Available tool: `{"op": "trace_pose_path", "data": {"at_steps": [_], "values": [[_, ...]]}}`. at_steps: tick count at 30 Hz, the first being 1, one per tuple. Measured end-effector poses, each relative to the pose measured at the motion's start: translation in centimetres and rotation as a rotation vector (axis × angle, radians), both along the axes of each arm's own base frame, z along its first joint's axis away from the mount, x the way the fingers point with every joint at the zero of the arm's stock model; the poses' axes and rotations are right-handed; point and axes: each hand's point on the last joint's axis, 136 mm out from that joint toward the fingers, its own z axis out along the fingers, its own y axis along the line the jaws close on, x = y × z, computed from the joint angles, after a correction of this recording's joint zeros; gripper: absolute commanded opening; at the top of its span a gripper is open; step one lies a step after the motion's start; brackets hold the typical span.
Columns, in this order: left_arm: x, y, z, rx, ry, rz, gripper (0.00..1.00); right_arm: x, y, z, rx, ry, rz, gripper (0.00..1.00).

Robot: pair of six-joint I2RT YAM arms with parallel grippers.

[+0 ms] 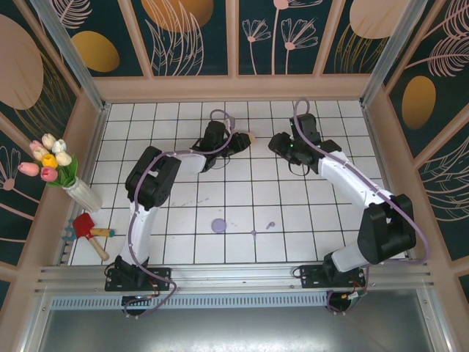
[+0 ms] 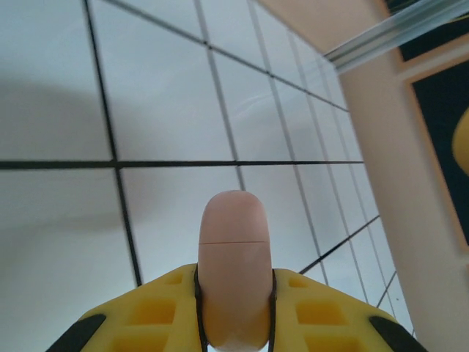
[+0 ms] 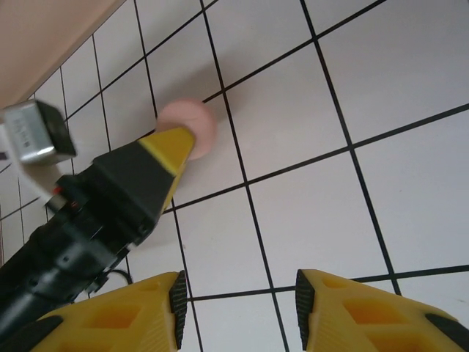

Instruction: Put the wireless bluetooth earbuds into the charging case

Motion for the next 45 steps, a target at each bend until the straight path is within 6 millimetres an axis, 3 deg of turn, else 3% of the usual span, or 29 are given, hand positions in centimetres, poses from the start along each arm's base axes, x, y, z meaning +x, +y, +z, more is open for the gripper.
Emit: {"op": "trace_pose_path", "data": {"at_steps": [10, 13, 17, 24, 27, 31, 33, 34, 38, 41, 45], "values": [[-0.3, 0.6, -3.3, 0.026, 0.147, 0.056, 0.30, -0.7, 1.2, -0.3, -0.005, -0.002, 0.020, 0.50], [-0.4, 0.7, -3.5, 0.026, 0.162, 0.063, 0.50, -0.9, 1.4, 0.1, -0.007, -0.013, 0.021, 0.54], [-0.3, 0.7, -2.6, 0.021, 0.146, 0.063, 0.65, -1.5, 1.6, 1.3, -0.011, -0.040, 0.024, 0.58], [-1.6, 3.0, -1.1, 0.087, 0.131, 0.097, 0.70, -3.4, 2.6, 2.4, -0.027, -0.071, 0.044, 0.60], [-2.1, 4.7, 1.6, 0.120, 0.080, 0.121, 0.71, -4.7, 3.6, 1.8, -0.037, -0.057, 0.060, 0.60], [-2.8, 7.0, 8.1, 0.161, -0.065, 0.164, 0.72, -6.6, 5.2, 0.0, -0.051, -0.017, 0.084, 0.61], [-3.4, 8.2, 11.8, 0.177, -0.153, 0.190, 0.91, -7.6, 6.3, -1.1, -0.067, 0.006, 0.102, 0.61], [-3.8, 9.0, 13.7, 0.187, -0.200, 0.209, 0.95, -8.0, 7.0, -1.7, -0.079, 0.018, 0.115, 0.62], [-5.8, 12.3, 19.4, 0.228, -0.356, 0.294, 0.99, -10.0, 9.5, -5.1, -0.154, 0.078, 0.191, 0.63], [-7.5, 15.0, 20.9, 0.269, -0.415, 0.362, 0.99, -11.3, 10.7, -7.6, -0.217, 0.134, 0.231, 0.64], [-9.2, 18.9, 20.7, 0.326, -0.432, 0.497, 0.99, -12.7, 12.8, -9.8, -0.277, 0.192, 0.263, 0.70]]}}
